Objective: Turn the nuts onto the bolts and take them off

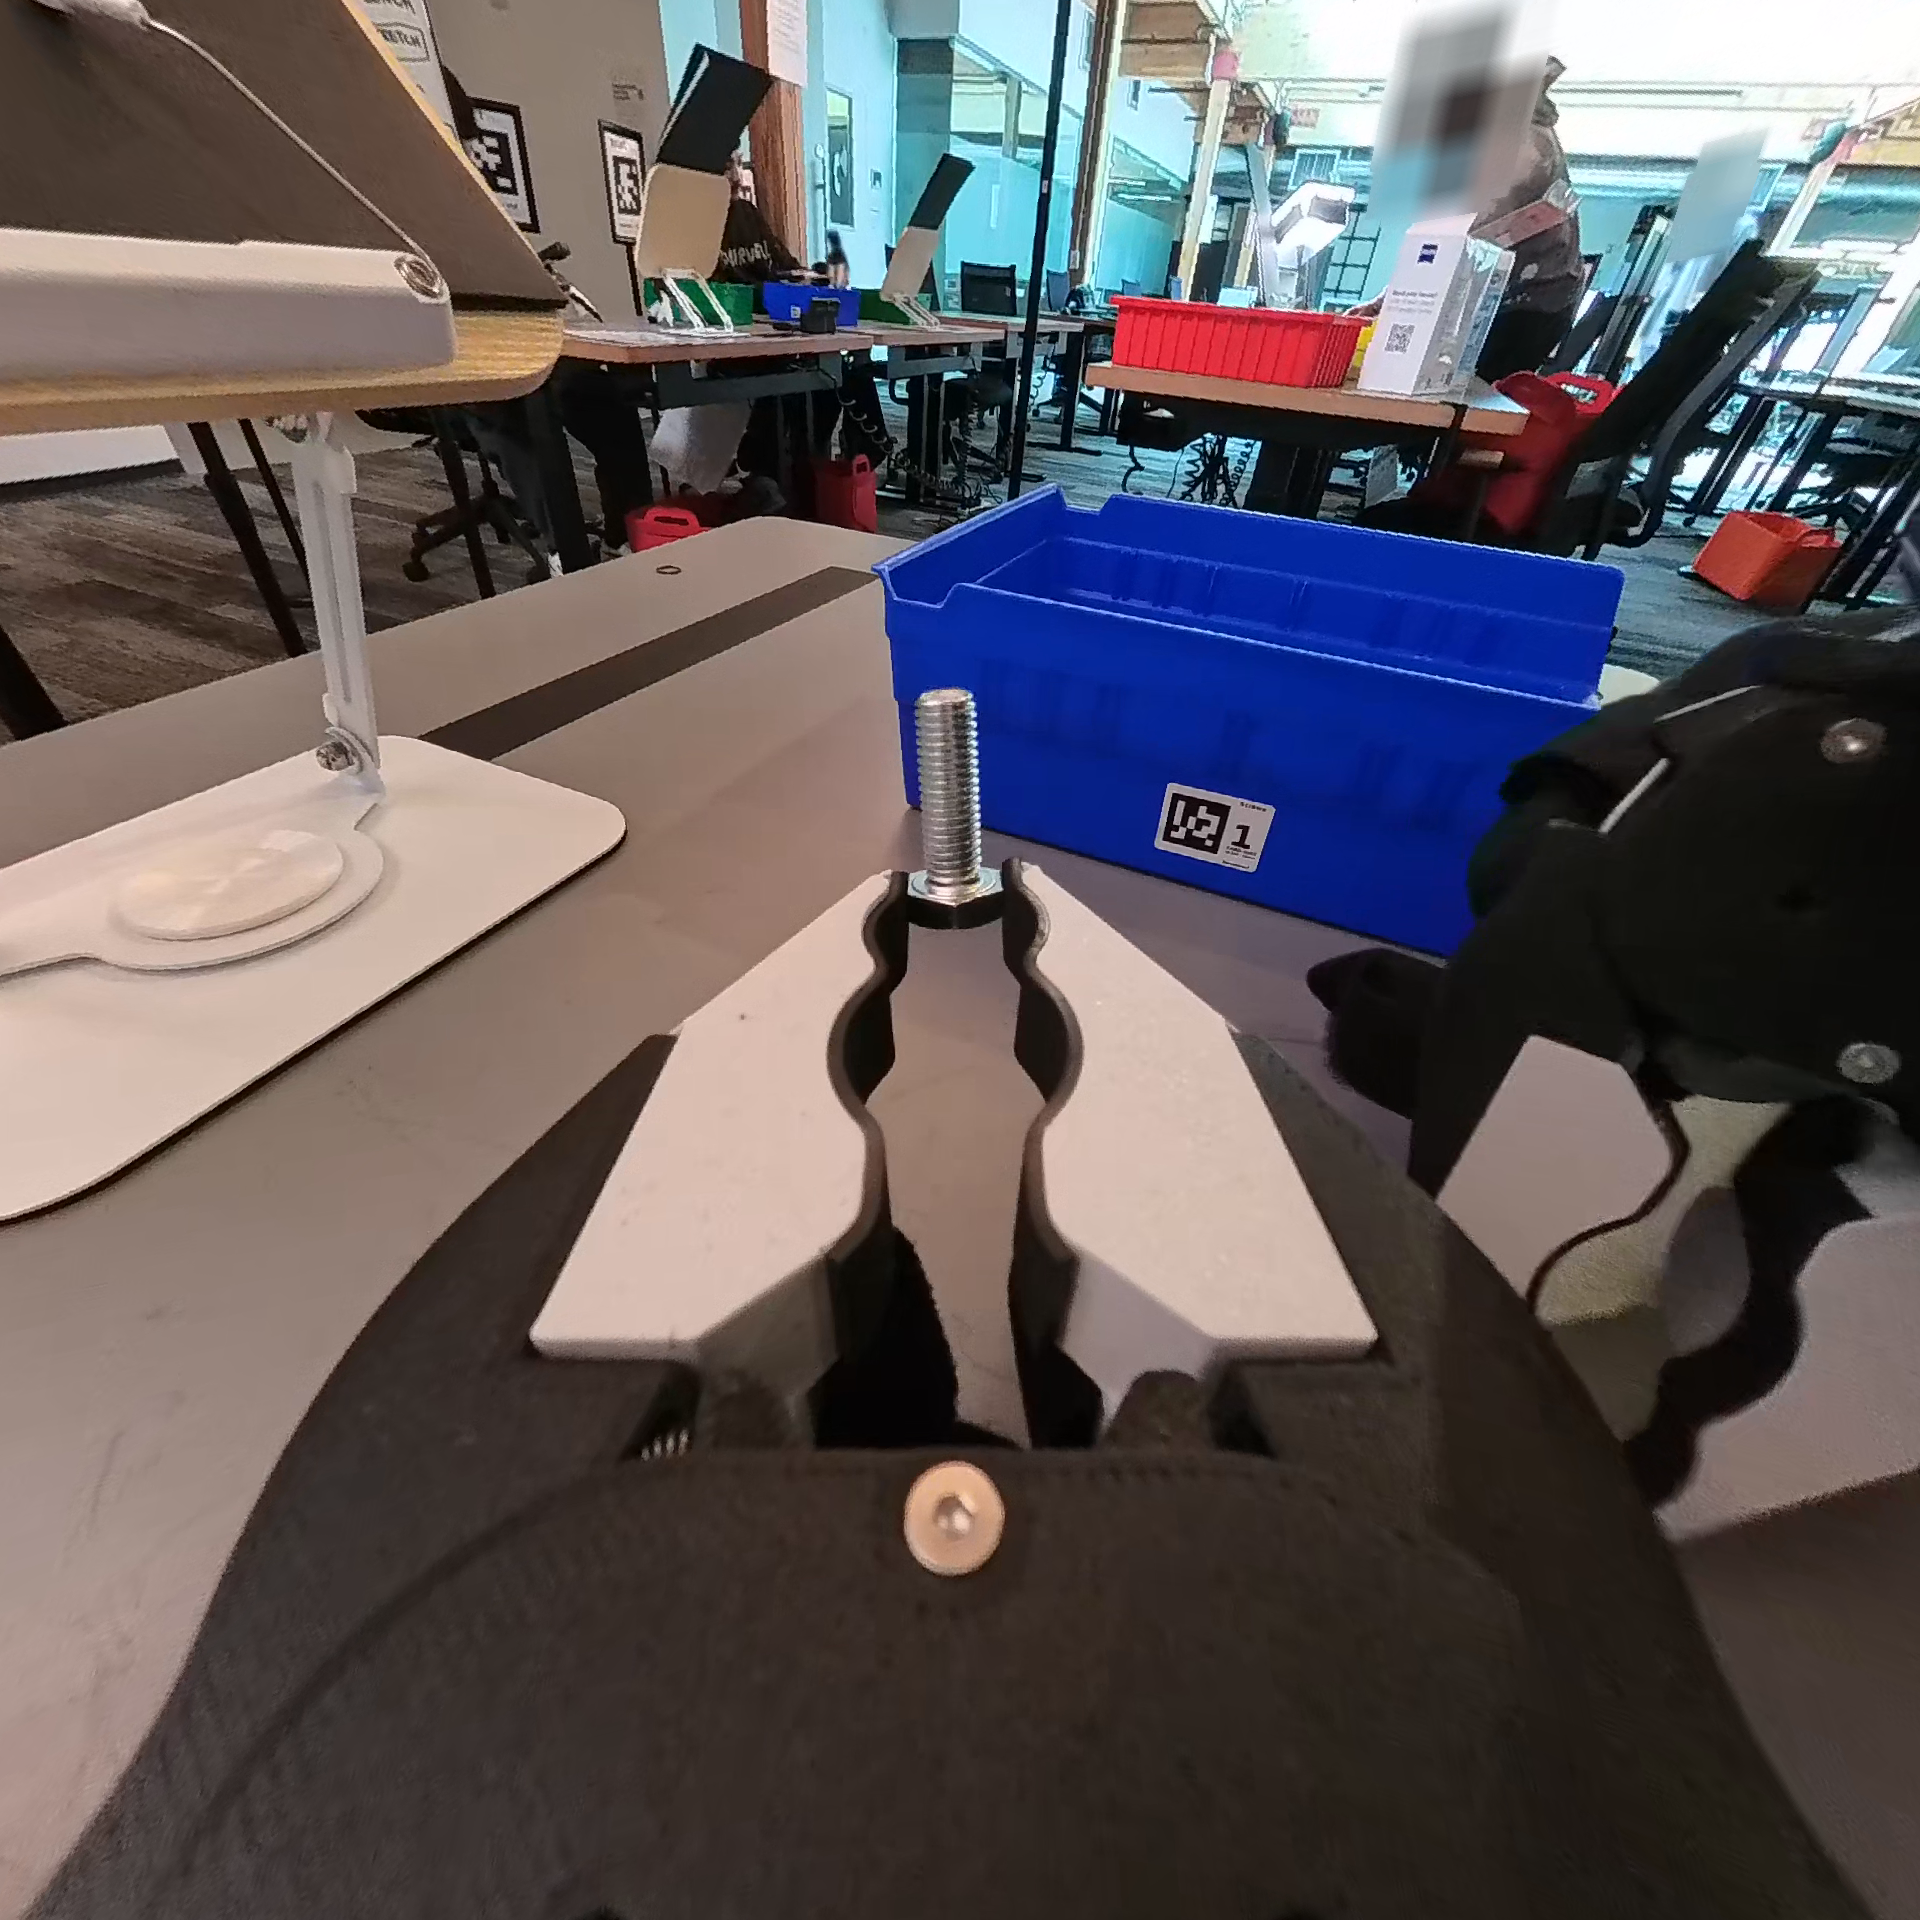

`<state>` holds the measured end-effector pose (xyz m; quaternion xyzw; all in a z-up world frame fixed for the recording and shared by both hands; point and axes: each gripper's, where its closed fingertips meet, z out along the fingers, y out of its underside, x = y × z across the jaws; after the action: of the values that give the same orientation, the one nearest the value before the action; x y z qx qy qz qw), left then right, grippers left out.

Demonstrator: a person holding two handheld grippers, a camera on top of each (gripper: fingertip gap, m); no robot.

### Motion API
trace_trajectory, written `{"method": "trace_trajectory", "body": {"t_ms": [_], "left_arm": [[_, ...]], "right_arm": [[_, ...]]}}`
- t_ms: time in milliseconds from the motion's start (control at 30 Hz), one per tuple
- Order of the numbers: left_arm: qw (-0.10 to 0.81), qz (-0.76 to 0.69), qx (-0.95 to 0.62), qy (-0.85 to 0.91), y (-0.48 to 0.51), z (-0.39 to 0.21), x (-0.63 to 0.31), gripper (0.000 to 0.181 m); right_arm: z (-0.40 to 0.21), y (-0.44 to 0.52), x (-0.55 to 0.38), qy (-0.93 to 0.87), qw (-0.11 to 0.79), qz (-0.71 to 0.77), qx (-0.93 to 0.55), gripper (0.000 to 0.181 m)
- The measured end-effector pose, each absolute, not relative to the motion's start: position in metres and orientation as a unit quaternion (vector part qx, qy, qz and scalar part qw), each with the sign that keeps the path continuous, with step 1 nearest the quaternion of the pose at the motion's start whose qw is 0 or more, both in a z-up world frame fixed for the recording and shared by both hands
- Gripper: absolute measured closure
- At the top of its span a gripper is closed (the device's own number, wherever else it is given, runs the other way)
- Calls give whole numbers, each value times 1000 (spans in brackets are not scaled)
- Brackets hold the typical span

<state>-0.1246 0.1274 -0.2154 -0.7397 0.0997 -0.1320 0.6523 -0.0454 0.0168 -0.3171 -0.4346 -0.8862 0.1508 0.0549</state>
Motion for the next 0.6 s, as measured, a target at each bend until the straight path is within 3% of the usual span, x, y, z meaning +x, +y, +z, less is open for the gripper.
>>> {"method": "trace_trajectory", "body": {"t_ms": [133, 300, 400, 600], "left_arm": [[652, -134, -740, 100, 128, -216, -124, 165], [651, -134, -740, 100, 128, -216, -124, 165], [652, -134, -740, 100, 128, -216, -125, 165], [660, -137, -731, 108, 126, -212, -121, 166]], "right_arm": [[-312, 19, -43, -900, 55, 140, -409, 149], [-318, 19, -38, -916, 42, 130, -378, 166], [-316, 19, -39, -918, 44, 132, -371, 166], [-232, 55, -70, -891, 113, 193, -395, 166]]}}
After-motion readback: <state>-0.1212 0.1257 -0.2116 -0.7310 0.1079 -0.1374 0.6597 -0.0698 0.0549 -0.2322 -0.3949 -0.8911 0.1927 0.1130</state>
